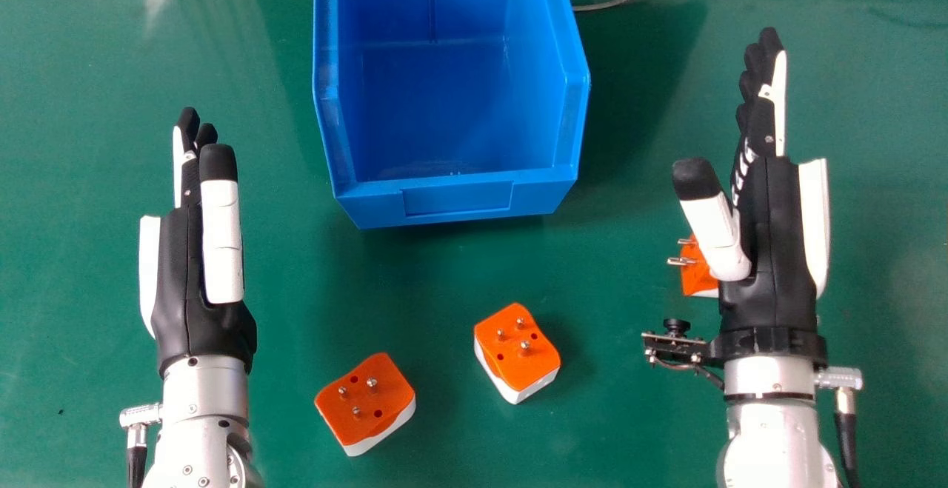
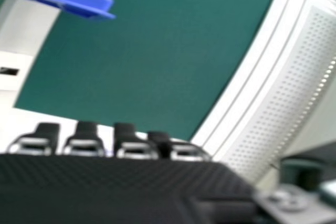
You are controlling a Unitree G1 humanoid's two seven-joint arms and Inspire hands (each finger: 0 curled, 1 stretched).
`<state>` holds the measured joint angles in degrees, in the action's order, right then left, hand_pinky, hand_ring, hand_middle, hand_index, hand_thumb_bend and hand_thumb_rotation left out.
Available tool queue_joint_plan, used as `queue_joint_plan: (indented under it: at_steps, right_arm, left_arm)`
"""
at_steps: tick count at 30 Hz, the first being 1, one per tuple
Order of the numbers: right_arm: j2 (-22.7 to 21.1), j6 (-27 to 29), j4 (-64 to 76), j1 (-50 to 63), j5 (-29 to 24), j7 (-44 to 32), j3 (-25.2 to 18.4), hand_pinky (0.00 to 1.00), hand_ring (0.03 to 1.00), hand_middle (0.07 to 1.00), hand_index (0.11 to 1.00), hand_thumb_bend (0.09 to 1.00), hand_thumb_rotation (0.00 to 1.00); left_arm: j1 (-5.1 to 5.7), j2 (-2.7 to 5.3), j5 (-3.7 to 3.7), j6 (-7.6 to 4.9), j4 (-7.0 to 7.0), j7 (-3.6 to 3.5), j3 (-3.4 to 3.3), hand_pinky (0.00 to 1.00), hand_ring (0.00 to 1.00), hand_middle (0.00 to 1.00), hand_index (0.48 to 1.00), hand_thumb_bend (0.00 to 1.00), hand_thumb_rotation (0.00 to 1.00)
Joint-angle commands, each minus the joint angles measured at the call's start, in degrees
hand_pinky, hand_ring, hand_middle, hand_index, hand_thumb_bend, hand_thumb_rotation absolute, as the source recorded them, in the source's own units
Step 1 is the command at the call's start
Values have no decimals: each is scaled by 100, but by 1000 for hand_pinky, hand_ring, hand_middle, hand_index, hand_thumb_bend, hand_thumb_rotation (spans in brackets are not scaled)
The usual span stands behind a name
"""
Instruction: Pick all objects and put in blue box
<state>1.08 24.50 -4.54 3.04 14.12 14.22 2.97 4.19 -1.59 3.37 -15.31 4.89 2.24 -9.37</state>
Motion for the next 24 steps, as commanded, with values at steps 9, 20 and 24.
queue_joint_plan:
  at_steps: [9, 20, 24]
  right_arm:
    - [-9, 93, 143, -37, 25, 14, -6, 1000, 1000, 1000, 1000, 1000, 1000]
    - [-299, -1025, 802, 82, 35, -554, -69, 996, 1000, 1000, 1000, 1000, 1000]
    - [-432, -1334, 947, 82, 179, -585, -101, 996, 1000, 1000, 1000, 1000, 971]
  left_arm:
    - [-12, -24, -22, -53, -152, -8, 9, 1000, 1000, 1000, 1000, 932, 1000]
    - [-23, -26, -13, -6, -131, 0, 3, 1000, 1000, 1000, 1000, 924, 1000]
    - [-17, -15, 10, 17, -159, -2, 7, 1000, 1000, 1000, 1000, 917, 1000]
